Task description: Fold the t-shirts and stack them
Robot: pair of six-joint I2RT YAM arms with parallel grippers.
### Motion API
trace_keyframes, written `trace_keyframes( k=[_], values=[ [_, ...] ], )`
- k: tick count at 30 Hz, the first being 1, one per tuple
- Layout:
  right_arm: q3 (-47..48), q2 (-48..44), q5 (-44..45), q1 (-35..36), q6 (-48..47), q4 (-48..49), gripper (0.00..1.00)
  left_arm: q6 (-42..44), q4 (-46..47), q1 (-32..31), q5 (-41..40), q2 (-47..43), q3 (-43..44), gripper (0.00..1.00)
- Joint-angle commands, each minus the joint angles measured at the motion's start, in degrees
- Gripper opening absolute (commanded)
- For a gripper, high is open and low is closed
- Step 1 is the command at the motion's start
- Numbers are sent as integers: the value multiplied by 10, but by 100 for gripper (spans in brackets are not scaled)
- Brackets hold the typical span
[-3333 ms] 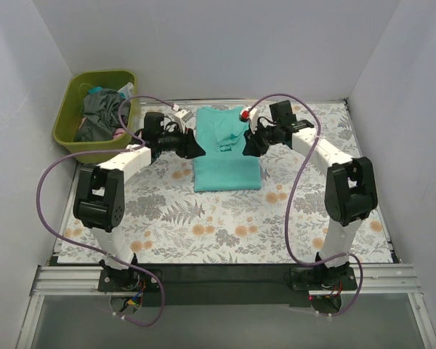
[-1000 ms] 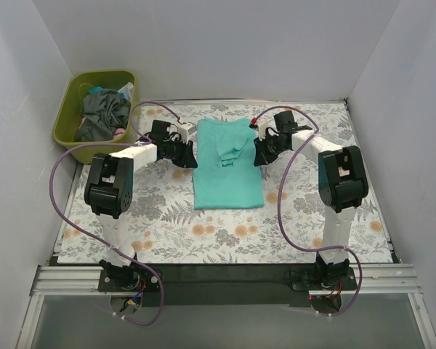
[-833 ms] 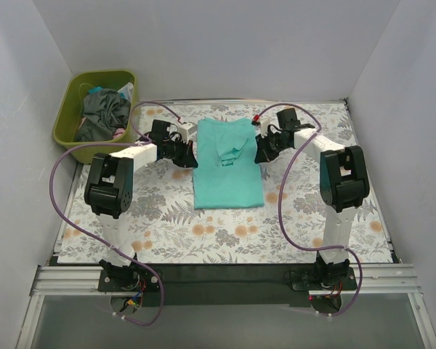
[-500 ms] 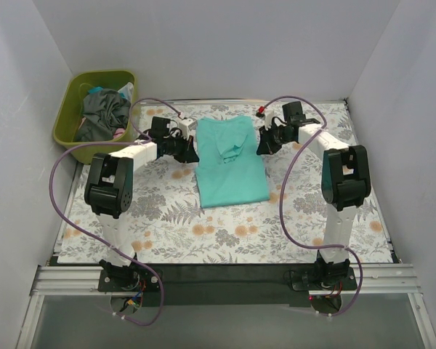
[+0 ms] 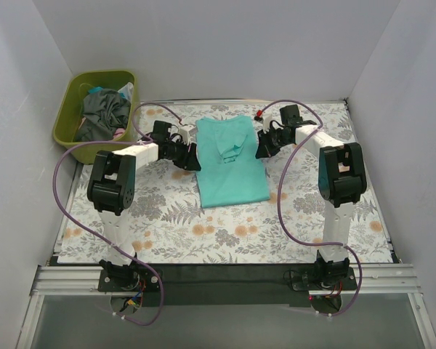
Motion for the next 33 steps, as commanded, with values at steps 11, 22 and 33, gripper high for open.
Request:
trace_keyframes(
  k=[11,22,33],
  values=[
    [11,-11,-16,-1,-8,-2,1,7,-18,4,42,-15,8,5],
    [25,-13,-23,-8,-22,7,1,24,35,7,27,-33,21,0],
    [44,20,-23,-11,-8,27,1,20,70,14,20,14,46,0]
  ],
)
